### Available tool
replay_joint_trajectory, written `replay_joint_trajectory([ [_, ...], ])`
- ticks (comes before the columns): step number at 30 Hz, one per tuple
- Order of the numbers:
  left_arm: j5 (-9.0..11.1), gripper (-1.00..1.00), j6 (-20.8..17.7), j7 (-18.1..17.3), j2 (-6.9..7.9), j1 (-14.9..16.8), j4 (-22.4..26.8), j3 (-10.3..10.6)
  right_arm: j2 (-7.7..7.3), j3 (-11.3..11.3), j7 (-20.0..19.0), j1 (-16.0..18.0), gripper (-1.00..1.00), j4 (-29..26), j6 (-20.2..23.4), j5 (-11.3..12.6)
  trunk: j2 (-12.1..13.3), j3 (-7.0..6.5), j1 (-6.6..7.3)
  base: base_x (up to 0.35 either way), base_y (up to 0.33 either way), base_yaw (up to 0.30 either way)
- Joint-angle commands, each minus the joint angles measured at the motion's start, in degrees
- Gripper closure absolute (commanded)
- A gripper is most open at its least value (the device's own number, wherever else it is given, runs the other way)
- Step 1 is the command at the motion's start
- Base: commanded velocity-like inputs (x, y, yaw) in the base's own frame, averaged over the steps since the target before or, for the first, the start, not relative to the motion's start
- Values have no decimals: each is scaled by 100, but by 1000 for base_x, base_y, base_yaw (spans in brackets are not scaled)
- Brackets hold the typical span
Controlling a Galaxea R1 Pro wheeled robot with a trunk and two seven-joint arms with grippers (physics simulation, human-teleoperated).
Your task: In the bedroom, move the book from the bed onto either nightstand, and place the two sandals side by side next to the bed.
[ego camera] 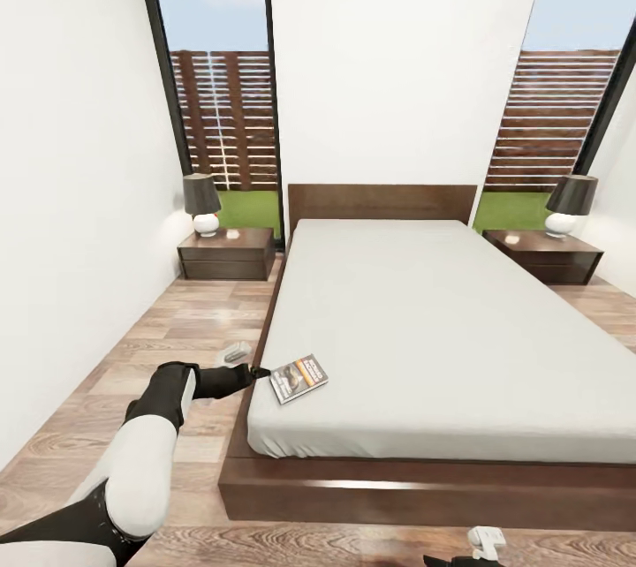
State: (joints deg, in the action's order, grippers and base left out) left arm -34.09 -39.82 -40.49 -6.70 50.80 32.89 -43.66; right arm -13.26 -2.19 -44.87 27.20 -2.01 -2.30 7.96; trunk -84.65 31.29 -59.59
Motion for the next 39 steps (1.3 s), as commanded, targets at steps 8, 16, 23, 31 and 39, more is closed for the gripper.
replay_joint_trajectory([
  [8,-41,-100,7,-55,-7,9,7,-29,-2,-18,-22,5,-100,8,-16,3,-3,6,-1,259,0,0],
  [16,-41,-100,16,-56,-24,9,0,-34,-1,-18,-26,5,-100,8,-16,3,-3,6,-1,319,0,0],
  [23,-37,-100,10,-64,-33,9,-2,-30,-3,-18,-39,5,-100,8,-16,3,-3,6,-1,97,0,0],
  [31,-36,-100,1,-65,-25,9,7,-25,-6,-17,-48,5,-100,8,-16,3,37,-12,21,3,0,0],
  [39,-36,-100,1,-68,-33,9,2,-31,-8,-10,-42,5,-100,8,-16,3,277,-119,153,0,0,0],
])
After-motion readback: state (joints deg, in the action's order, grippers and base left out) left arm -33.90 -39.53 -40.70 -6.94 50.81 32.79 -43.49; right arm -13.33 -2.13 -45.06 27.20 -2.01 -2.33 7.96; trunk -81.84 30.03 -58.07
